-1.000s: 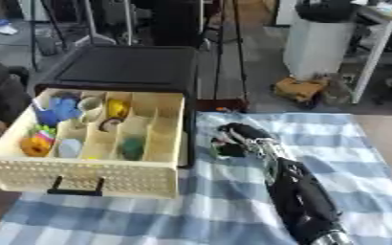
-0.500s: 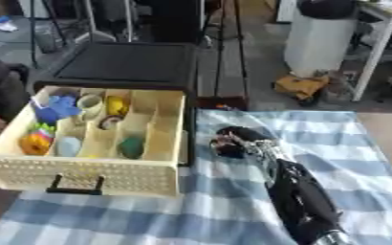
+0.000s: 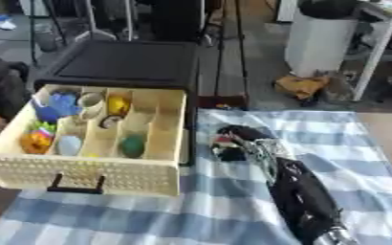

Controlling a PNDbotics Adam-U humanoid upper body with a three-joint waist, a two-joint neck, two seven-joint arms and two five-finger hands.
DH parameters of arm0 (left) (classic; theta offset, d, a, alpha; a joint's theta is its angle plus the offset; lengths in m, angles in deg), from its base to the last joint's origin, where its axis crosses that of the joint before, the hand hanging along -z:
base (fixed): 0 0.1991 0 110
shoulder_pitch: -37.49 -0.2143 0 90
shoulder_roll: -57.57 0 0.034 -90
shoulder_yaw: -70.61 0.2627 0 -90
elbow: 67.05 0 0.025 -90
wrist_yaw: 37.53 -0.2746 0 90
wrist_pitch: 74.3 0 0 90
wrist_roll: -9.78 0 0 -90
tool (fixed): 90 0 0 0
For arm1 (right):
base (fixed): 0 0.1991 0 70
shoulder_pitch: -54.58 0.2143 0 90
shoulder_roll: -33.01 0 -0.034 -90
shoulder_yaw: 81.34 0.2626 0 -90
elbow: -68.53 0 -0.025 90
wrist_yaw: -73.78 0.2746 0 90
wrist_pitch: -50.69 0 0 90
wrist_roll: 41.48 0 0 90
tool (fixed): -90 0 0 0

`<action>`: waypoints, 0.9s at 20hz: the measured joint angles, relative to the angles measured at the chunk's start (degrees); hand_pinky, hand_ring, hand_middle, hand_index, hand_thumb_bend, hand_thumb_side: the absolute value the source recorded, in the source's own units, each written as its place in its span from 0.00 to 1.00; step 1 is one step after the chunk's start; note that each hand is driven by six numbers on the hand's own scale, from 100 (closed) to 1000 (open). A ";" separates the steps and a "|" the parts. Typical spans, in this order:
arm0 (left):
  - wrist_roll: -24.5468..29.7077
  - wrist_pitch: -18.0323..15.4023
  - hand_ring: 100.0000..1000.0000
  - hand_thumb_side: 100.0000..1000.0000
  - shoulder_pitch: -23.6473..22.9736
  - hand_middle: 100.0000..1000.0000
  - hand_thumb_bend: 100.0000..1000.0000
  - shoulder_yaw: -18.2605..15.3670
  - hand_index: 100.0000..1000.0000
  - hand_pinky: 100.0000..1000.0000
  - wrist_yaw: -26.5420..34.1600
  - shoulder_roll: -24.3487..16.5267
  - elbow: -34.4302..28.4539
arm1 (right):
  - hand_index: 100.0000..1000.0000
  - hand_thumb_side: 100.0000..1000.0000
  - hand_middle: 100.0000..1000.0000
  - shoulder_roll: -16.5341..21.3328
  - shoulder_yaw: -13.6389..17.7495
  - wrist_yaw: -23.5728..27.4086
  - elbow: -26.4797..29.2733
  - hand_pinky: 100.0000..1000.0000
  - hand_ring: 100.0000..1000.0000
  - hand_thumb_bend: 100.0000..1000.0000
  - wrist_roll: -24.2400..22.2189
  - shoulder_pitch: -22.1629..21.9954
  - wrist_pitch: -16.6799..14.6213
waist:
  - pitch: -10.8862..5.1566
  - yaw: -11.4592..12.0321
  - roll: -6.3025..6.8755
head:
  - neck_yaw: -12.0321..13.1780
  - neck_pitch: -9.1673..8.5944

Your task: Pick up objects from table and place into drawer.

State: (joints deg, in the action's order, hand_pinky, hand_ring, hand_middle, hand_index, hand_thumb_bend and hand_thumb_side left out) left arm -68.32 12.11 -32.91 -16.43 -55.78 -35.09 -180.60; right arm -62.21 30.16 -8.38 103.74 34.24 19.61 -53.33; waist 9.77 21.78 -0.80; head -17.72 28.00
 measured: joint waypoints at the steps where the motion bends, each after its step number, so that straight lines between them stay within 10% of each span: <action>1: 0.00 0.00 0.00 1.00 0.00 0.00 0.02 0.00 0.75 0.00 0.00 0.00 0.00 | 0.95 0.51 0.89 0.10 -0.01 -0.01 -0.17 0.71 0.74 0.00 0.06 0.12 -0.01 | 0.00 0.02 0.00 | 0.00 0.00; 6: 0.04 -0.03 0.00 1.00 -0.24 0.00 0.01 0.00 0.75 0.00 -0.02 0.01 0.00 | 0.94 0.27 0.88 0.37 -0.42 -0.35 -0.71 0.65 0.68 0.00 0.24 0.44 -0.03 | -0.04 0.06 -0.06 | -0.01 0.01; 18: 0.21 -0.18 0.00 1.00 -0.41 0.00 0.00 0.00 0.75 0.00 -0.02 0.48 0.00 | 0.83 0.22 0.71 0.94 -1.41 -0.07 -2.02 0.35 0.43 0.00 1.28 0.86 0.59 | -0.08 0.15 -0.34 | -0.03 0.08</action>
State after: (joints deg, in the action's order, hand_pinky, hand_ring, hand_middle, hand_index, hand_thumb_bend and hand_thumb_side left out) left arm -68.11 11.93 -33.32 -16.42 -55.80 -34.62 -180.60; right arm -61.27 28.75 -8.45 101.72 35.51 20.47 -52.74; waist 9.68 21.93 -1.14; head -17.75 28.08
